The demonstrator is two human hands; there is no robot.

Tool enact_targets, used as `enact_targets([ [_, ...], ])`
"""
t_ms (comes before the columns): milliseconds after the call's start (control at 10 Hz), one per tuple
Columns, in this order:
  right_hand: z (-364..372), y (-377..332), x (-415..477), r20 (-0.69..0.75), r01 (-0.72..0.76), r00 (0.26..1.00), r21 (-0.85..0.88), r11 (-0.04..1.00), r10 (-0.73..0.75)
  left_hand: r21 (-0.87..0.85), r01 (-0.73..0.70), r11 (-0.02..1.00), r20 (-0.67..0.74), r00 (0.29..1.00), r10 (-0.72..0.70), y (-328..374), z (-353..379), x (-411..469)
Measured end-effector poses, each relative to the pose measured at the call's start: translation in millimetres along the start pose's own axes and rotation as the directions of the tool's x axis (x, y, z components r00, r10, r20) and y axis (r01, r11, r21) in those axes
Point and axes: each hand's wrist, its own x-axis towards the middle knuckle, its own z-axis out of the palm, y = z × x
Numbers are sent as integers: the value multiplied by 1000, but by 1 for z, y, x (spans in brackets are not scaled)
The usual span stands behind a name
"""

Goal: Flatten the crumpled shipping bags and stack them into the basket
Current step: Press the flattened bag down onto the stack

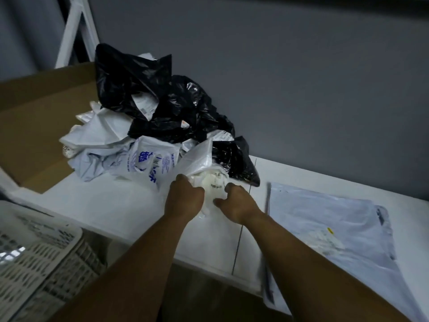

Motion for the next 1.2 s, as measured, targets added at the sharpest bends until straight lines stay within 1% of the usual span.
enact_targets([
  [100,36,-26,19,-1,-20,1000,45,999,20,25,39,999,-23,999,-39,-17,-18,17],
  [200,50,-42,33,-60,-66,995,123,990,74,126,-33,991,-22,999,36,-20,-27,21],
  [300,61,-60,57,-136,-124,977,265,956,165,136,-20,990,-24,999,24,-23,-33,32],
  [400,67,-65,70,-132,-145,972,310,940,194,37,35,999,-26,999,-34,-27,-33,38],
  [500,73,-68,76,-127,-174,964,358,917,233,-138,93,986,0,996,-94,-27,-33,39],
  [600,72,-69,75,-149,-171,960,363,916,238,-146,108,983,62,993,-100,-26,-34,36],
  [700,59,-69,63,-173,-135,963,348,928,205,-116,80,990,36,996,-76,-24,-38,40],
  [800,46,-65,47,-183,-109,965,378,920,189,-149,65,987,-15,998,-68,-18,-44,37],
  [900,18,-52,19,-205,-55,963,491,869,176,-323,124,938,-71,985,-155,-11,-51,28],
  [1000,-2,-44,3,-172,-41,968,609,792,183,-478,213,852,13,972,-236,-8,-51,25],
  [1100,-34,-33,-26,-94,-54,981,719,693,173,-689,410,598,272,911,-311,14,-50,-5],
  [1200,-50,-20,-40,-58,-58,986,755,653,155,-688,509,518,482,853,-198,22,-35,-10],
])
